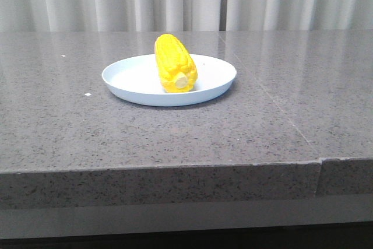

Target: Place corn on plate with both arms

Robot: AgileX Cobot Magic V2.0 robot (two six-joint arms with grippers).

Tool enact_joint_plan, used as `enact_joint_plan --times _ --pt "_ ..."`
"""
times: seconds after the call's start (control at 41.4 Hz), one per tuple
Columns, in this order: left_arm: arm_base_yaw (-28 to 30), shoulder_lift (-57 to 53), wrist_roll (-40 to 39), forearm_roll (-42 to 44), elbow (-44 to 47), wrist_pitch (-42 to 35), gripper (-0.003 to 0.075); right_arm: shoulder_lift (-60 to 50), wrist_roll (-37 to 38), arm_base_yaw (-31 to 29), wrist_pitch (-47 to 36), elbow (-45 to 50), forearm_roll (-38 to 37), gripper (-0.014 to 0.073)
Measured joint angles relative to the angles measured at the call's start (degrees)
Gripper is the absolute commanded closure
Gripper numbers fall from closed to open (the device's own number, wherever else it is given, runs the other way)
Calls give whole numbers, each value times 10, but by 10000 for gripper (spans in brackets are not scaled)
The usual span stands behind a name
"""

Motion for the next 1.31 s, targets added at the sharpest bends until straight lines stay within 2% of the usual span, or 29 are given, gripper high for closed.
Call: enact_joint_plan --times 0.169,0.435,1.306 --pt "2 0 0 11 18 -44 740 0 0 0 0 0 0 713" --pt "2 0 0 37 18 -46 740 0 0 0 0 1 0 713" --pt "2 0 0 37 18 -48 740 0 0 0 2 1 0 713"
